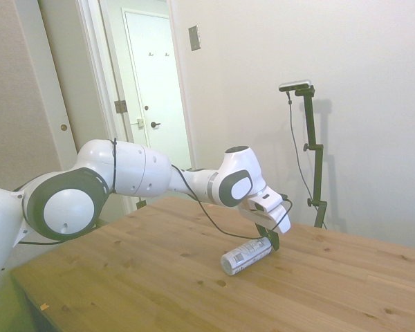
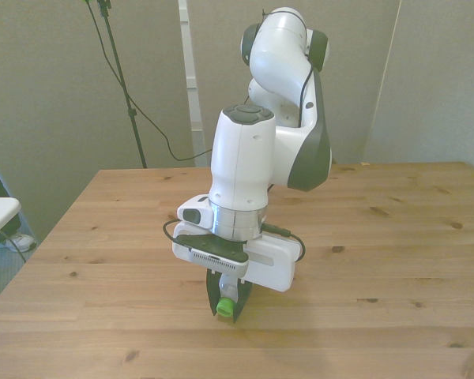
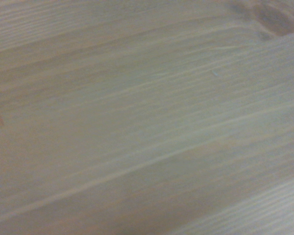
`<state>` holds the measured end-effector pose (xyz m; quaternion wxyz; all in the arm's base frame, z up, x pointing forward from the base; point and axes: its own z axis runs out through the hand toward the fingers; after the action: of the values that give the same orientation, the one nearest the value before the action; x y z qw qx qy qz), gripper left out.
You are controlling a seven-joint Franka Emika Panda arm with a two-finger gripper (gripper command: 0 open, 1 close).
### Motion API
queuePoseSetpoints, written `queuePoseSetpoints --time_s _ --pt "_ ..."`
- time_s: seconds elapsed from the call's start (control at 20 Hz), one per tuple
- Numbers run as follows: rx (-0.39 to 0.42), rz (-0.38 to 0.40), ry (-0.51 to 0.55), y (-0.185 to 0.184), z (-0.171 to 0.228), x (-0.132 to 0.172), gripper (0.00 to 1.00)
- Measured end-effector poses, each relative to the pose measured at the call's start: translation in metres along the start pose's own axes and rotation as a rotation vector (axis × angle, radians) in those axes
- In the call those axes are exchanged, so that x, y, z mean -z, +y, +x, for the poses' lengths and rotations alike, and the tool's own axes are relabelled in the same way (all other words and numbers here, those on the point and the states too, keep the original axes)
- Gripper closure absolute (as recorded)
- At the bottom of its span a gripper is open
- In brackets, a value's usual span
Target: Stand the water bottle
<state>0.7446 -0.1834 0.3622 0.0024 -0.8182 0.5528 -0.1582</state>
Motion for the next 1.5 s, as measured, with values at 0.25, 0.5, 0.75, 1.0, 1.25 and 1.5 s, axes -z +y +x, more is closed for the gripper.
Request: queuePoseSetpoints --time_s 0.25,0.5,0.75,1.0,1.25,1.5 --pt "0.022 0.096 0.022 -0.024 -0.012 0.063 1.00" --pt "0.062 0.179 0.053 -0.040 -0.035 0.118 1.00" --pt "0.134 0.272 0.111 -0.051 -0.080 0.174 1.00" --pt "0.198 0.346 0.176 -0.037 -0.125 0.213 1.00" --pt "0.214 0.406 0.263 -0.014 -0.151 0.217 1.00" --pt "0.208 0.478 0.327 -0.009 -0.164 0.214 1.00"
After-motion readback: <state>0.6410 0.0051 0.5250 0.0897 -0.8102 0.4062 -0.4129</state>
